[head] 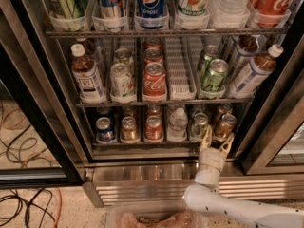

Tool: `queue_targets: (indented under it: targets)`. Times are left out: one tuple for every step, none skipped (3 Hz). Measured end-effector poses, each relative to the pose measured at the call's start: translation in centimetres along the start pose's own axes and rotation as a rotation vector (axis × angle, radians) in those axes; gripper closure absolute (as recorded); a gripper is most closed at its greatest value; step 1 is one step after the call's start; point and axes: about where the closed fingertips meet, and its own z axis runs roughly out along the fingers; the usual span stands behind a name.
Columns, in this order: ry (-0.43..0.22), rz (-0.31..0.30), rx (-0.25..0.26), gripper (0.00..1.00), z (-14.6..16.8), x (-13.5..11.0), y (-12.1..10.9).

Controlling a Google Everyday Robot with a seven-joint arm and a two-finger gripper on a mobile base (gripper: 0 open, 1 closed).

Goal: Pick orange can from bottom shelf of fridge

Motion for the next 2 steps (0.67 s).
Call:
queue_targets:
  targets:
    - [-0.015, -0.008, 0.037, 0.34, 1.2, 0.3, -0.5]
    - [-0.033, -0.020, 0.081, 0.33, 2.3, 0.4, -1.3]
